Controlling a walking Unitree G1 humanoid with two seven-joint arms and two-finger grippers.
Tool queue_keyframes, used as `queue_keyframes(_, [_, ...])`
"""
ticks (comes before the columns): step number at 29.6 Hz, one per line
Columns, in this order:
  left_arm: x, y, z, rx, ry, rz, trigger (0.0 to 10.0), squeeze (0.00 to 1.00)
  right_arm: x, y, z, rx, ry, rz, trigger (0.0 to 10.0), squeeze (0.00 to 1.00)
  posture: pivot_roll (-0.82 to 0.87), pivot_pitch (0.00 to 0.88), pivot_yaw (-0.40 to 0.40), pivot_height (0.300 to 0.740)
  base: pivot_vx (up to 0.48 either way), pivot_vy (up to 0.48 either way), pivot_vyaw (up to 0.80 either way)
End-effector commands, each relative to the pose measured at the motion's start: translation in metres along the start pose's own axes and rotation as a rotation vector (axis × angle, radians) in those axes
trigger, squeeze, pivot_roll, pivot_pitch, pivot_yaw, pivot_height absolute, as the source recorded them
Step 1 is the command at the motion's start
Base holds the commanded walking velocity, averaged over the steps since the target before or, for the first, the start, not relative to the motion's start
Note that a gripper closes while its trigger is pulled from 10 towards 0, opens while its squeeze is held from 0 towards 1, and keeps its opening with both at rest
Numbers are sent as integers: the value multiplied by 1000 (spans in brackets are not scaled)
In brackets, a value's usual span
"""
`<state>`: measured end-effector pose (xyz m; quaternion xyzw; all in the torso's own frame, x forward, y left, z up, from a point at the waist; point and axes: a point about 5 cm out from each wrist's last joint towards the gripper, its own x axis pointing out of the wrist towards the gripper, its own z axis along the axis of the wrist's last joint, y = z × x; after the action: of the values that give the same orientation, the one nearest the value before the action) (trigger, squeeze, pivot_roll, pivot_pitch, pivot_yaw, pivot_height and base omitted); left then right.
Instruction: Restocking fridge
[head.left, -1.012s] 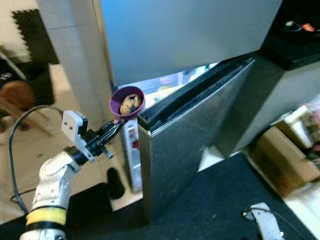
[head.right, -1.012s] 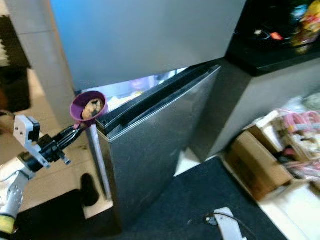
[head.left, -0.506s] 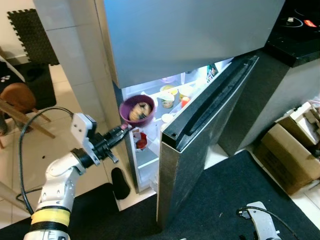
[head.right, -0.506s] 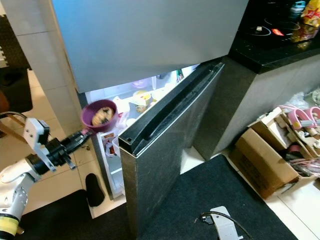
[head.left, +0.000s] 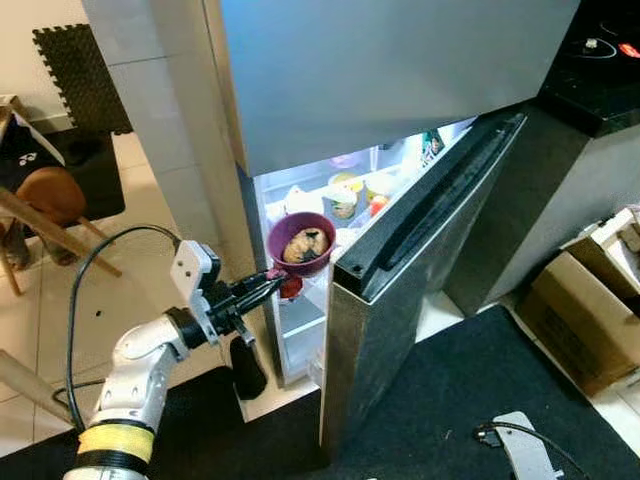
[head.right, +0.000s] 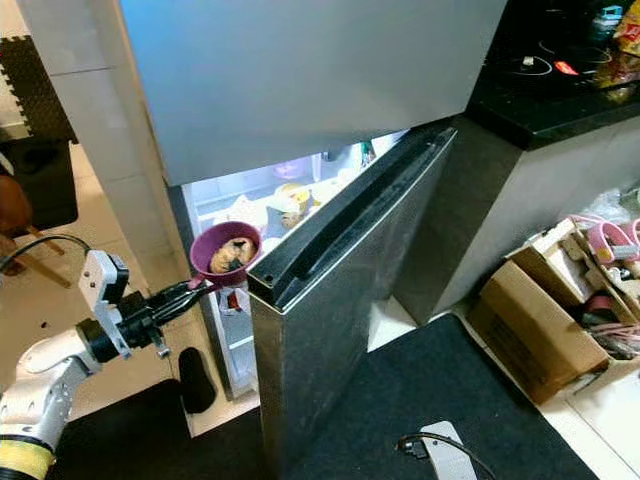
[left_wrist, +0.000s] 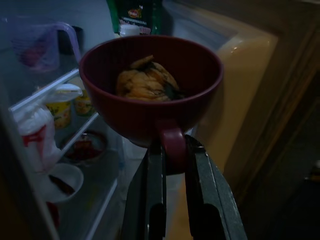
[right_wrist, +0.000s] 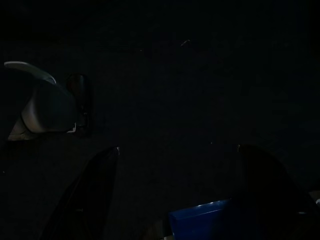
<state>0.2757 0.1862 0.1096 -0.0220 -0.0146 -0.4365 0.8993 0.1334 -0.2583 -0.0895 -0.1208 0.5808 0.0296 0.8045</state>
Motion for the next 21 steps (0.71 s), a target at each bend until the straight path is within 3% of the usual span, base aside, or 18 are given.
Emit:
queue_keyframes(1, [21,-23,-1,-11,-21,-143,10000,0,1,3,0,5,4,1,10000,0,-44,0,-26,740,0,0,0])
queue_keyframes(5, [54,-59,-7,-53,-46,-294,10000,0,1,4,1,7,1,3,10000,0,-53,0,-19,740,0,0,0])
queue_keyframes(10, [65,-73,-8,-72,-62,-353,10000,0,1,5,0,14,1,3,10000,0,-56,0,-16,740,0,0,0])
queue_keyframes(13, [64,-73,-9,-77,-59,-343,10000,0,1,6,-1,17,4,4,10000,0,-59,0,-13,740,0,0,0])
queue_keyframes(15, [61,-67,-11,-71,-47,-311,10000,0,1,6,-2,19,6,4,10000,0,-61,0,-12,740,0,0,0])
queue_keyframes(16, [54,-52,-14,-58,-26,-234,10000,0,1,7,-3,21,8,4,10000,0,-59,0,-10,740,0,0,0])
queue_keyframes(17, [39,-24,-16,-27,10,-77,10000,0,1,7,-4,23,11,4,10000,0,-59,0,-9,740,0,0,0])
queue_keyframes(18, [39,-24,-16,-27,10,-77,10000,0,1,7,-4,23,11,4,10000,0,-59,0,-9,740,0,0,0])
queue_keyframes(19, [28,-7,-15,-10,26,16,10000,0,1,8,-4,25,11,5,10000,0,-60,0,-7,740,0,0,0])
queue_keyframes(21, [23,0,-14,4,34,58,10000,0,1,8,-4,26,12,5,10000,0,-58,0,-5,740,0,0,0])
